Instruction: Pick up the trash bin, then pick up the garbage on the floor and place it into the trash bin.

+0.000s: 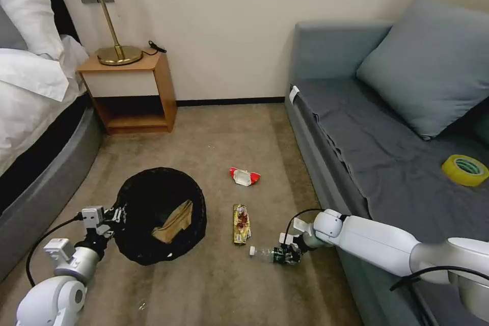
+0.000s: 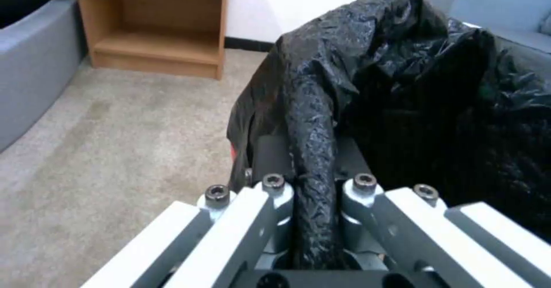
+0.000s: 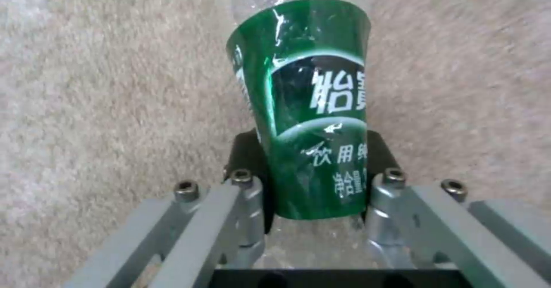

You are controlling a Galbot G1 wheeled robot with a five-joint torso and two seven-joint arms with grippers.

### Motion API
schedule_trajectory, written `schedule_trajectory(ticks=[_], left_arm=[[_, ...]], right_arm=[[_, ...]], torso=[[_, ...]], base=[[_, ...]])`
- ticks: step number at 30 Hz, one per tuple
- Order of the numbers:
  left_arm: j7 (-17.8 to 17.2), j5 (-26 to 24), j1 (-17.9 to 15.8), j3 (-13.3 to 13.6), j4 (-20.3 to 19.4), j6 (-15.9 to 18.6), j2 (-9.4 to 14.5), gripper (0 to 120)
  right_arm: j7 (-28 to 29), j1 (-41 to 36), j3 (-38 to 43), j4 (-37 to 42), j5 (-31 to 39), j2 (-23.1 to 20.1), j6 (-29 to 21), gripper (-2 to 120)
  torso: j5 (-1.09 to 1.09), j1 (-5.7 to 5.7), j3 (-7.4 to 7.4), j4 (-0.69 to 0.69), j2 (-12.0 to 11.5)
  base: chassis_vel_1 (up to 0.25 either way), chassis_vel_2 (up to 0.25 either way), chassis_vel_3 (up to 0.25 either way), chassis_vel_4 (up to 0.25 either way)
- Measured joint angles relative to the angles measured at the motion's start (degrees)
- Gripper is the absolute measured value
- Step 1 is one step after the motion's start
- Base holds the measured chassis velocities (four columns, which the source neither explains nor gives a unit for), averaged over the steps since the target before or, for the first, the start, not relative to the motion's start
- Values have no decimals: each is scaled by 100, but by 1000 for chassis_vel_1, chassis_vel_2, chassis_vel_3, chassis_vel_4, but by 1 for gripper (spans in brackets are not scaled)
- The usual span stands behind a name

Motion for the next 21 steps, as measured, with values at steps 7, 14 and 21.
schedule_trajectory(ticks=[7, 14, 21], left_arm=[[-80, 6, 62, -14, -22, 24, -104, 5], [-99, -15, 155, 5, 21, 26, -227, 5], [-212, -91, 141, 138, 51, 109, -207, 5]], right_arm=[[330, -183, 736, 459, -29, -279, -75, 20], [884, -235, 2082, 1515, 46, -677, -125, 20], [1752, -137, 2711, 2991, 612, -689, -198, 20]], torso=[[1, 0, 0, 0, 0], [-2, 0, 0, 0, 0], [-2, 0, 0, -1, 1]], base=[[0, 0, 0, 0], [0, 0, 0, 0], [0, 0, 0, 0]])
